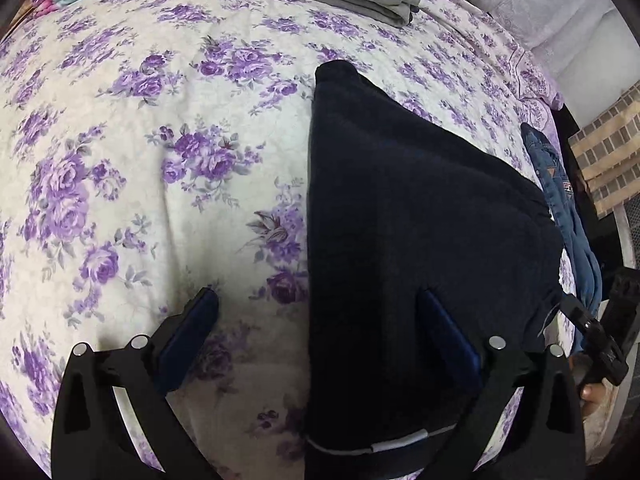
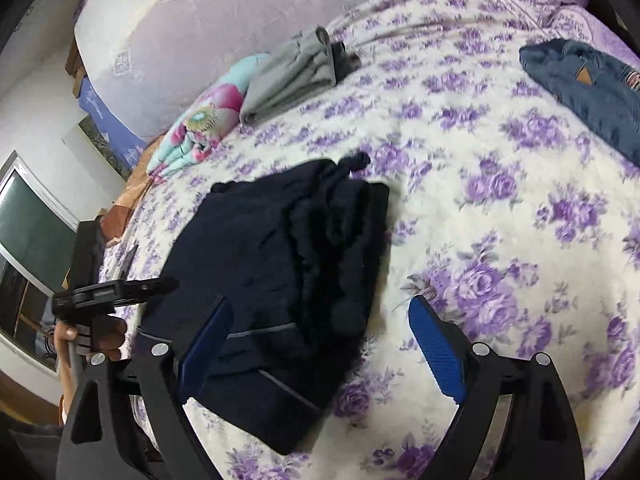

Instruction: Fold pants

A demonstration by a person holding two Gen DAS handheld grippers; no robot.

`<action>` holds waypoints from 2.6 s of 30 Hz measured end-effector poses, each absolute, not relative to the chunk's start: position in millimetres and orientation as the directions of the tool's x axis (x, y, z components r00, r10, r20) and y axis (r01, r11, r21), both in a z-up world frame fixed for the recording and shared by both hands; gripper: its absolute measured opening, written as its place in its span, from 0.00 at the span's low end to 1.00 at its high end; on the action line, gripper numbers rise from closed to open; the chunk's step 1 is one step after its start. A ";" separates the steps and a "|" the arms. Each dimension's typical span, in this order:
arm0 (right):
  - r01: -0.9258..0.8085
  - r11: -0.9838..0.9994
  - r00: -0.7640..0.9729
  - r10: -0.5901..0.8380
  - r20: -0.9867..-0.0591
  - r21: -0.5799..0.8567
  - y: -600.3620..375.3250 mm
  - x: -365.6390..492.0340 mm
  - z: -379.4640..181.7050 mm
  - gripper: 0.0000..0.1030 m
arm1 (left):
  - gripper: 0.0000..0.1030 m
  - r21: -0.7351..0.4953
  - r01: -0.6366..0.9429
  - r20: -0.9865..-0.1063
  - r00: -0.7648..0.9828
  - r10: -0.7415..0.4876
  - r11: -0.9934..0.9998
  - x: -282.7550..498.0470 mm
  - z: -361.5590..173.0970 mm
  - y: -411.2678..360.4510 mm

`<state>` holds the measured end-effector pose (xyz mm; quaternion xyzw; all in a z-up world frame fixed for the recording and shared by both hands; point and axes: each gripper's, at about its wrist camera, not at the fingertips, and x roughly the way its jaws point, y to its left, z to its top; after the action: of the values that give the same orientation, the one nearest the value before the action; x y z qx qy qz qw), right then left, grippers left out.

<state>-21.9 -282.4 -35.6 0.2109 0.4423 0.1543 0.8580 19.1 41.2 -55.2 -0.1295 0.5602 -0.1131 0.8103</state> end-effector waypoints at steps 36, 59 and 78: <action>-0.151 0.766 0.447 0.616 -0.648 0.624 -251.7 10.4 -63.1 0.69 | 0.67 -0.307 0.296 -0.849 0.344 -0.400 0.905 36.8 -50.6 1.8; -0.482 0.852 0.728 0.519 -0.449 0.203 -205.2 155.3 161.2 0.38 | 0.18 -0.100 0.293 -0.674 0.683 -0.281 0.951 132.6 143.9 -6.1; -0.069 0.993 0.809 0.113 -0.577 0.098 -239.4 462.4 44.8 0.91 | 0.84 0.052 -0.176 -0.635 0.753 0.169 0.983 441.6 33.5 43.2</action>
<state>462.4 -239.4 44.8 0.0360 0.3057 0.0479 0.9503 441.6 43.2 33.5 -0.0054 0.3388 0.0922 0.9363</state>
